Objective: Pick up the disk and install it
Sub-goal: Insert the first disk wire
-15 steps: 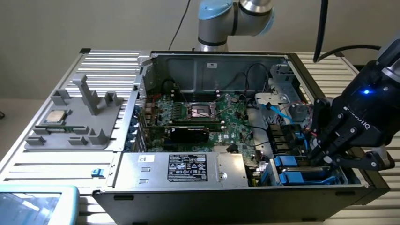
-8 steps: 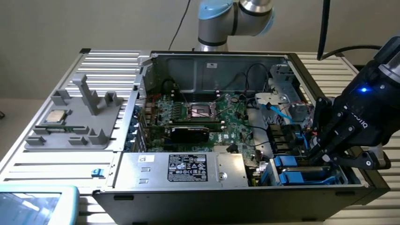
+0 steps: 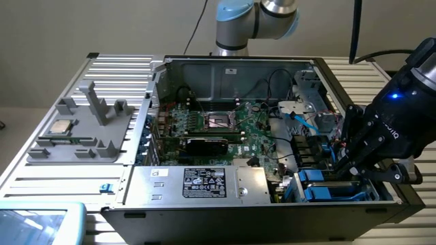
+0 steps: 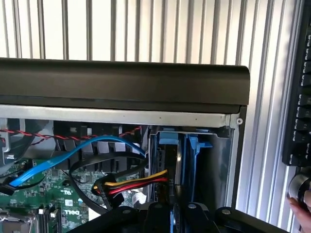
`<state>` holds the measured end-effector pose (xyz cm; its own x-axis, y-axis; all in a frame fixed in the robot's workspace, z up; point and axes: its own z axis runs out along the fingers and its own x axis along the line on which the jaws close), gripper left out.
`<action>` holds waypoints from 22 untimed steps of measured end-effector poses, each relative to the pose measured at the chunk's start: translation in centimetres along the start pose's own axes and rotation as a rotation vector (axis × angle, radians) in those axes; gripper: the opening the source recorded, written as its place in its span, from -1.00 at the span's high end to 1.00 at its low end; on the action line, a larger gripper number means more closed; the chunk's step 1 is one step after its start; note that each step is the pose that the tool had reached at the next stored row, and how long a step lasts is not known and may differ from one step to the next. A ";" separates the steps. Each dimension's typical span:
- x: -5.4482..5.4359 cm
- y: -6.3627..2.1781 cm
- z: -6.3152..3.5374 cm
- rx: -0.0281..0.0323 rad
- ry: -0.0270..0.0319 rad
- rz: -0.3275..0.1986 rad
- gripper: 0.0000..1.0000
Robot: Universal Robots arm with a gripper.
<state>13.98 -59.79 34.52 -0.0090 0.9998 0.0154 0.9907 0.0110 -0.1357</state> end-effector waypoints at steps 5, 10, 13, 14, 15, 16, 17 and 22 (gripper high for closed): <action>0.0 0.00 0.00 0.0005 0.0055 0.039 0.68; 0.0 0.00 0.00 0.0152 0.0068 0.050 0.68; 0.0 0.00 0.00 0.0237 0.0084 0.061 0.68; 0.0 0.02 0.00 0.0247 0.0088 0.064 0.68; 0.0 0.07 -0.01 0.0256 0.0087 0.067 0.68; 0.0 0.12 -0.01 0.0262 0.0077 0.069 0.68; 0.0 0.16 -0.01 0.0269 0.0054 0.072 0.68; 0.0 0.26 -0.02 0.0303 -0.0101 0.080 0.68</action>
<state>14.24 -59.75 34.51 0.0688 0.9976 -0.0067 0.9837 -0.0690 -0.1660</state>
